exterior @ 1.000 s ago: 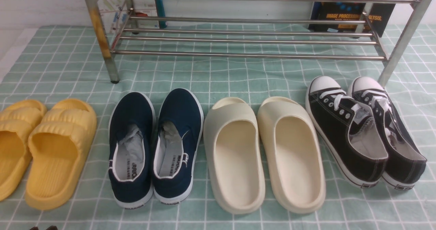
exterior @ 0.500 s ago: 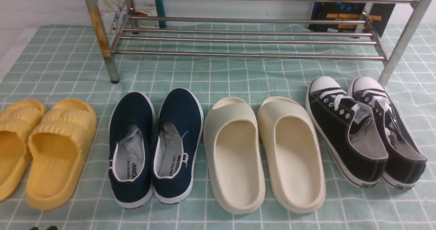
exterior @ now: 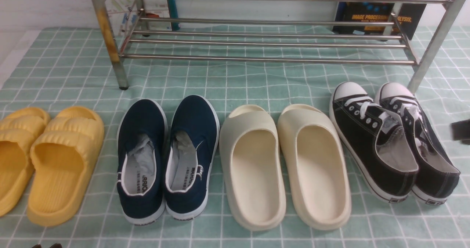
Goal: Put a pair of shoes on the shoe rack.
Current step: Use the right arm to grab the shoe closest to it, then use the right arm to put a shoe into the shoe rack
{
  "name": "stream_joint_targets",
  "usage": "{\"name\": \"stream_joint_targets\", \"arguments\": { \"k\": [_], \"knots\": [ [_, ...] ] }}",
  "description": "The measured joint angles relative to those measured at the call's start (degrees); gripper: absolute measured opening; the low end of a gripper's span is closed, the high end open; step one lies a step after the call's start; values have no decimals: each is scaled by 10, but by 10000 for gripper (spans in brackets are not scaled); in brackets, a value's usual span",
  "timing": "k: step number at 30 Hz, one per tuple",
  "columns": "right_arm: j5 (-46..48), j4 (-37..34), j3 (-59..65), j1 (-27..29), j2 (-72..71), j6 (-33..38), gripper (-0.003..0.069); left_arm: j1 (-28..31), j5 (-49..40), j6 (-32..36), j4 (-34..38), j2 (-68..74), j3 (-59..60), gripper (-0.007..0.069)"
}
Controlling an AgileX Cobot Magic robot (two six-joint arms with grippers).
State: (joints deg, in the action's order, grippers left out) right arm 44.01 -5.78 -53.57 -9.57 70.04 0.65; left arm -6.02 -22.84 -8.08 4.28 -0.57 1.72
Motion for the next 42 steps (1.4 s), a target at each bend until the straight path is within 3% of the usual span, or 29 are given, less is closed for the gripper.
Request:
{"name": "stream_joint_targets", "arguments": {
  "k": [2,3,4,6,7,9,11,14,16,17,18,20,31,42],
  "knots": [
    [4,-16,-30,-25,62,27,195,0,0,0,0,0,0,239],
    [4,-16,-33,-27,68,29,195,0,0,0,0,0,0,239],
    [4,-15,-57,-39,121,35,284,0,0,0,0,0,0,239],
    [5,-14,-73,-43,148,37,344,0,0,0,0,0,0,239],
    [7,-14,-89,-46,195,39,416,0,0,0,0,0,0,239],
    [7,-10,-103,-47,238,39,469,0,0,0,0,0,0,239],
    [6,-8,-108,-47,264,39,476,0,0,0,0,0,0,239],
    [6,-4,-113,-47,323,39,384,0,0,0,0,0,0,239],
    [6,-15,-115,-48,330,39,258,0,0,0,0,0,0,239],
    [7,-17,-115,-48,330,39,244,0,0,0,0,0,0,239],
    [10,-28,-116,-48,324,39,107,0,0,0,0,0,0,239],
    [14,-29,-119,-48,312,40,31,0,0,0,0,0,0,239],
    [83,-64,-226,-48,253,40,24,0,0,0,0,0,0,239],
    [66,-56,-464,-48,444,32,26,0,0,0,0,0,0,239]
  ]
}}
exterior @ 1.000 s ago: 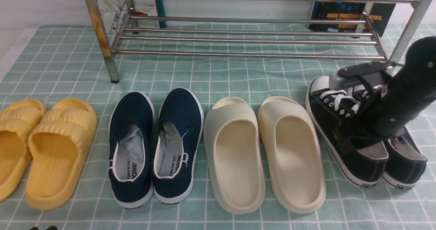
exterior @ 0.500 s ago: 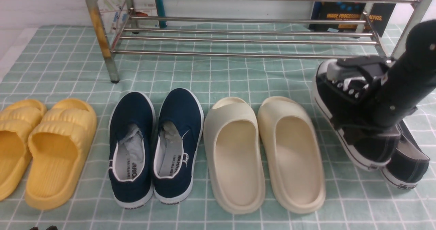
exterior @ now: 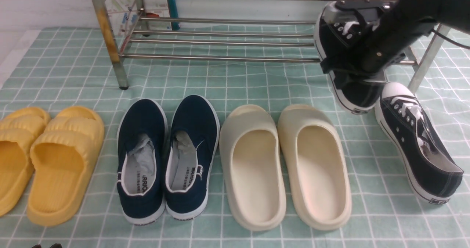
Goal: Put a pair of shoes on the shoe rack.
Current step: Use the right arm to put a shoe into the shoe rack
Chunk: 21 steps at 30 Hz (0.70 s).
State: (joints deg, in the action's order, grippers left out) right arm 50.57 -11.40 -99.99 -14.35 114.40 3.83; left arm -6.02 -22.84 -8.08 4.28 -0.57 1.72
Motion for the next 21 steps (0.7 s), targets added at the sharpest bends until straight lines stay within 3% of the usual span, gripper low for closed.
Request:
{"name": "stream_joint_targets", "arguments": {
  "k": [8,12,14,21],
  "knots": [
    [39,48,-219,0,133,-23,31,0,0,0,0,0,0,239],
    [50,58,-286,0,182,-33,87,0,0,0,0,0,0,239],
    [48,58,-293,0,188,-33,134,0,0,0,0,0,0,239],
    [79,54,-294,0,152,-33,504,0,0,0,0,0,0,239]
  ]
}}
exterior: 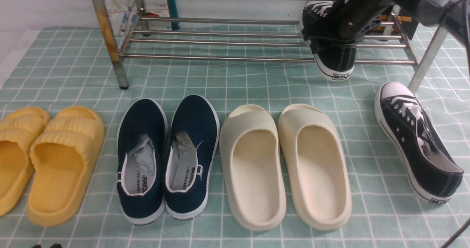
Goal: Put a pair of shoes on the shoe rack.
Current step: Use the right arm to put a shoe into the shoe rack, then use the right arm to grab the shoe closest to it
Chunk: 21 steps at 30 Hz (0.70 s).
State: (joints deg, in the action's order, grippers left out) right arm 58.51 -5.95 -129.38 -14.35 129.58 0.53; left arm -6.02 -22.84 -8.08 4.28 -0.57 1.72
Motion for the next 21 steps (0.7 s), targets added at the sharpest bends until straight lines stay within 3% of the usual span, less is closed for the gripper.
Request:
{"name": "stream_joint_targets", "arguments": {
  "k": [3,5,12,17,21],
  "knots": [
    [11,-1,39,0,-62,0,584,0,0,0,0,0,0,239],
    [13,-1,61,0,-90,0,595,0,0,0,0,0,0,239],
    [51,60,235,0,-284,-1,521,0,0,0,0,0,0,239],
    [95,124,399,11,-323,-51,487,0,0,0,0,0,0,239],
    [61,126,512,34,-318,-67,487,0,0,0,0,0,0,239]
  ]
}}
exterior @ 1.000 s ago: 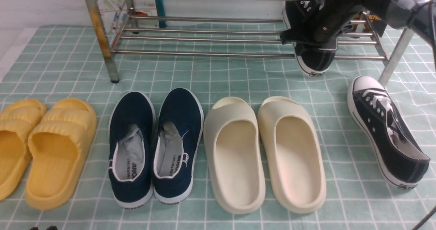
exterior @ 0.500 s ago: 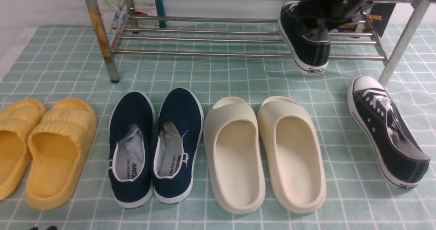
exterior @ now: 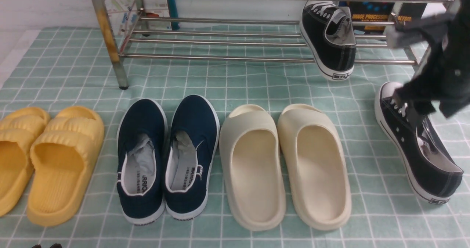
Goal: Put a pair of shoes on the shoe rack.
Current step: Use the right arm to grab the shoe closest to it, then use the right arm to put a shoe into the shoe rack
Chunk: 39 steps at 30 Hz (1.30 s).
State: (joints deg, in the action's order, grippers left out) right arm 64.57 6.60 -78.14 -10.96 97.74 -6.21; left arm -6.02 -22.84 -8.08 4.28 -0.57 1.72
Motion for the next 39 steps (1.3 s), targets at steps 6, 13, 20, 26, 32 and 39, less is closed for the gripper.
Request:
{"name": "stream_joint_targets", "arguments": {
  "k": [6,13,20,26,32,39],
  "knots": [
    [-97,-4,90,41,23,-32,422,0,0,0,0,0,0,239],
    [-128,-14,99,45,45,-26,73,0,0,0,0,0,0,239],
    [-93,-22,78,46,13,-11,19,0,0,0,0,0,0,239],
    [-52,-34,17,46,-53,13,19,0,0,0,0,0,0,239],
    [-50,-40,-36,46,-53,18,19,0,0,0,0,0,0,239],
    [-74,-48,-82,46,-38,43,19,0,0,0,0,0,0,239]
  ]
}}
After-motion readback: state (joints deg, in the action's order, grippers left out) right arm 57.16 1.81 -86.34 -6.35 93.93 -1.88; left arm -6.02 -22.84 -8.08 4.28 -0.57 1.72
